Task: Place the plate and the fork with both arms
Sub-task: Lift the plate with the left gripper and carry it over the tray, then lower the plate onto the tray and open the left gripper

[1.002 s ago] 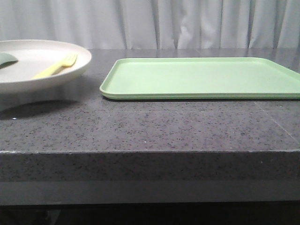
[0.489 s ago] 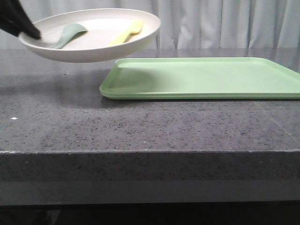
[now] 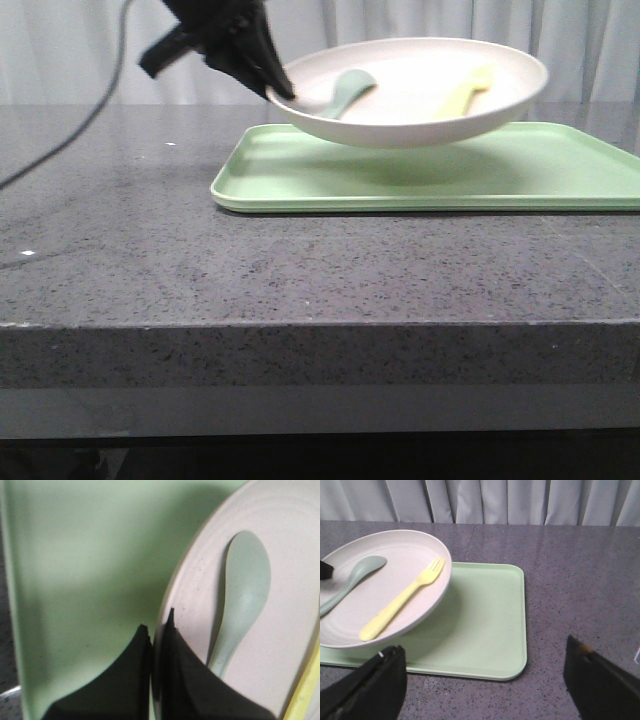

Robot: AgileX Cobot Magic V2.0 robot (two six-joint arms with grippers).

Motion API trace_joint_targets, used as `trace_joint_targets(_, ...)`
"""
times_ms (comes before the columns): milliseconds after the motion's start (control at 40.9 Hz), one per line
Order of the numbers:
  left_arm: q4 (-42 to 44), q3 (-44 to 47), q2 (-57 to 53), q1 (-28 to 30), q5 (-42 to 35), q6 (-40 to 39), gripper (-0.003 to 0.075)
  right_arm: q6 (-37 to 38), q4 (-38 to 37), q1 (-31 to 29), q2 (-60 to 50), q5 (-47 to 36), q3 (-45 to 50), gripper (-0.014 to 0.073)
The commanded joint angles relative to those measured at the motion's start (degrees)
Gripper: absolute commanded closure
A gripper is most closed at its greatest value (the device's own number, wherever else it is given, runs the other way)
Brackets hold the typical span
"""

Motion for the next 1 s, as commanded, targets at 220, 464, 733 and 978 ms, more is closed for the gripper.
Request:
trace_joint_targets(220, -1.6, -9.2, 3.1, -2.1, -0.9, -3.9, 0.0738, -0.2, -0.3, 0.1, 0.3, -4.0, -2.1, -0.006)
trace_joint_targets(464, -1.8, -9.2, 4.7, -3.0, -1.9, -3.9, 0.0738, -0.2, -0.3, 0.1, 0.3, -4.0, -2.1, -0.006)
trace_joint_targets(733, -1.8, -9.2, 4.7, -3.4, -2.8, -3.9, 0.0727, -0.2, -0.3, 0.1, 0.3, -3.9, -2.1, -0.006)
trace_joint_targets(978, -1.8, -9.2, 4.7, -3.4, -3.3, -3.9, 0.0563, -0.2, -0.3, 0.1, 0.3, -3.9, -2.1, -0.006)
